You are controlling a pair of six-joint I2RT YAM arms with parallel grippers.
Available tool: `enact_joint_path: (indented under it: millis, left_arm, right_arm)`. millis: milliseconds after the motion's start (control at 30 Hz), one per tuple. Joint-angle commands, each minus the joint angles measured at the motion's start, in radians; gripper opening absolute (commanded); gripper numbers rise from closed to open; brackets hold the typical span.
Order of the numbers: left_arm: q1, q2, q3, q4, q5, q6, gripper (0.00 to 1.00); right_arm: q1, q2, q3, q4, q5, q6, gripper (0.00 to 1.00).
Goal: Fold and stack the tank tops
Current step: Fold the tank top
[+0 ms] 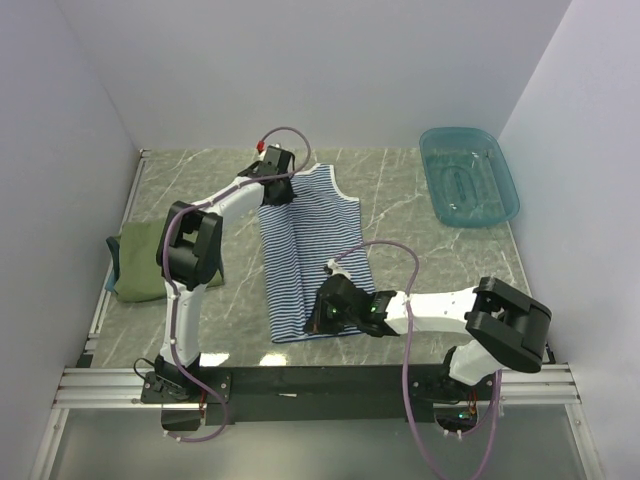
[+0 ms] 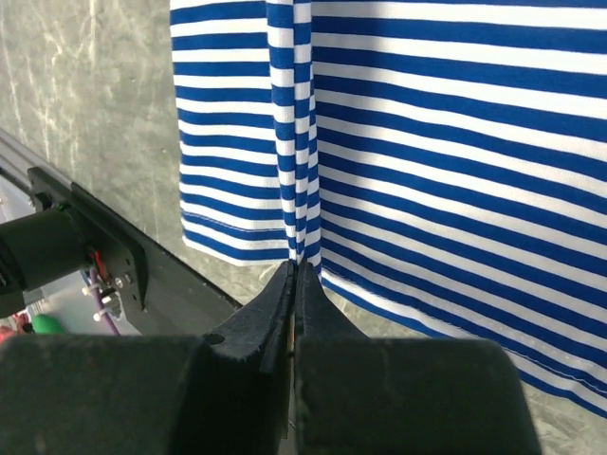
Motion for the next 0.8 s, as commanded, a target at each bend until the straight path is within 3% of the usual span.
enact_joint_path:
  millis: [0, 200, 333, 367, 400, 467, 633, 700, 767]
  left_arm:
    - [-0.010, 0.016, 0.050, 0.071, -0.008, 0.013, 0.01]
    - [-0.013, 0.032, 0.015, 0.096, 0.032, 0.024, 0.01]
    - [-0.014, 0.022, -0.010, 0.130, 0.063, 0.037, 0.16]
    - [-0.016, 0.018, -0.013, 0.137, 0.066, 0.040, 0.27]
    - [-0.016, 0.015, -0.018, 0.144, 0.076, 0.044, 0.31]
    - [-0.017, 0.001, -0.028, 0.171, 0.086, 0.056, 0.36]
    - [-0.017, -0.031, -0.019, 0.183, 0.101, 0.053, 0.44]
    - [-0.017, -0.060, -0.025, 0.179, 0.106, 0.028, 0.45]
    - [-0.017, -0.100, -0.041, 0.179, 0.104, -0.002, 0.44]
  right_arm:
    - [0.007, -0.015, -0.021, 0.014, -0.005, 0.019, 0.00]
    - [0.009, -0.036, -0.075, 0.025, 0.007, 0.042, 0.00]
    - [0.009, -0.085, -0.093, -0.003, 0.041, 0.045, 0.02]
    - [0.012, -0.093, -0.095, -0.010, 0.045, 0.046, 0.05]
    - [0.017, -0.101, -0.093, -0.030, 0.045, 0.045, 0.12]
    - [0.027, -0.131, -0.088, -0.052, 0.086, 0.045, 0.18]
    - [0.023, -0.252, -0.056, -0.207, 0.189, 0.036, 0.46]
    - [-0.033, -0.308, -0.044, -0.274, 0.241, 0.001, 0.52]
    - [-0.118, -0.323, -0.046, -0.273, 0.213, -0.065, 0.53]
